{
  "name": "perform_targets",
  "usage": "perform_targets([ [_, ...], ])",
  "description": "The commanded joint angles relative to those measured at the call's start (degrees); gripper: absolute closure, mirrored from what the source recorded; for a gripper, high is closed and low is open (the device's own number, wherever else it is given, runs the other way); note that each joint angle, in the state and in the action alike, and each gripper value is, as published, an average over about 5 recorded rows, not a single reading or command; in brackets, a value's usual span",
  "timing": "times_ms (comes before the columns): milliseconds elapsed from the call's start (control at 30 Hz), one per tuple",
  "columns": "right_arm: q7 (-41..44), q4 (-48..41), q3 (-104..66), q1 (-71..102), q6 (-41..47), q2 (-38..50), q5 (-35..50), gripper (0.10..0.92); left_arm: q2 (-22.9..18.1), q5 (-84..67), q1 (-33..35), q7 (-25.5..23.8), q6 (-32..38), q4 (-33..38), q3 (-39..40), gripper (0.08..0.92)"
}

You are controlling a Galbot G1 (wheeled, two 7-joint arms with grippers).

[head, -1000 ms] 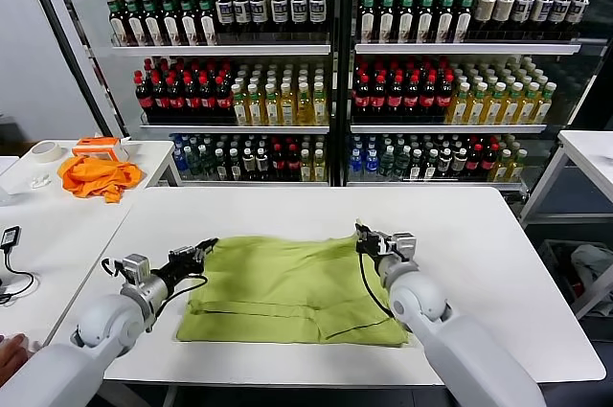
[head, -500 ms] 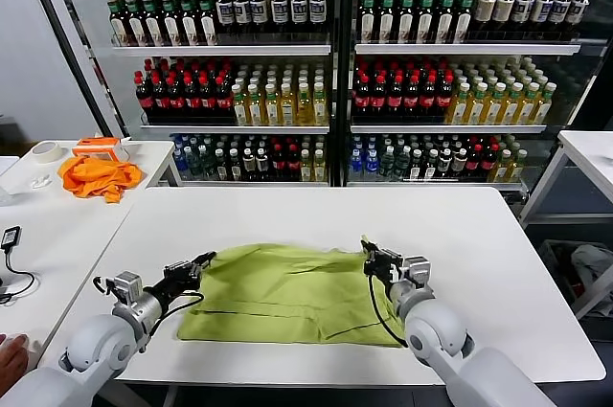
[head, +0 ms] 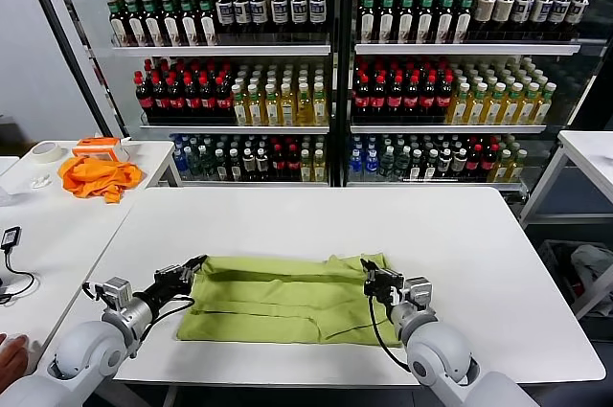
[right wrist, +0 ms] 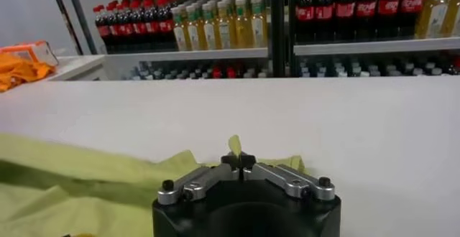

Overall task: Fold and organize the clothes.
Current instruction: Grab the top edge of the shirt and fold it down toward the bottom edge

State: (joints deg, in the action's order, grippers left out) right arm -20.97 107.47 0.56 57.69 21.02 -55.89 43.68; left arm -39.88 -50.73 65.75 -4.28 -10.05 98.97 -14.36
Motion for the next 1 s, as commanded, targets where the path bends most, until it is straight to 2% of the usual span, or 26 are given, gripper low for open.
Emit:
perform_targets([
  [33,0.1,0.1,-0.3,1.6,-0.3,0.1,-0.7,0.919,0.4,0.1,1.0,-0.1,0.2,1.2,0.4,0.919],
  [267,0.4,-0.2,-0.5,1.8,-0.8,-0.1,-0.8,0.919,0.5,1.6,3.1,0.3,1.0,2.0,0.8,0.919],
  [567,0.4,0.2,-0.4,2.0,-1.0,0.0,-0.7,0.919,1.9,1.1,5.1,2.1,-1.7,3.4,-2.4,0.919],
  [1000,0.6,0.4,-0.1,2.4,-1.0,0.5,-1.0,0.919,2.5,0.3,9.6,2.1,-2.5,6.0,-5.4,0.919],
])
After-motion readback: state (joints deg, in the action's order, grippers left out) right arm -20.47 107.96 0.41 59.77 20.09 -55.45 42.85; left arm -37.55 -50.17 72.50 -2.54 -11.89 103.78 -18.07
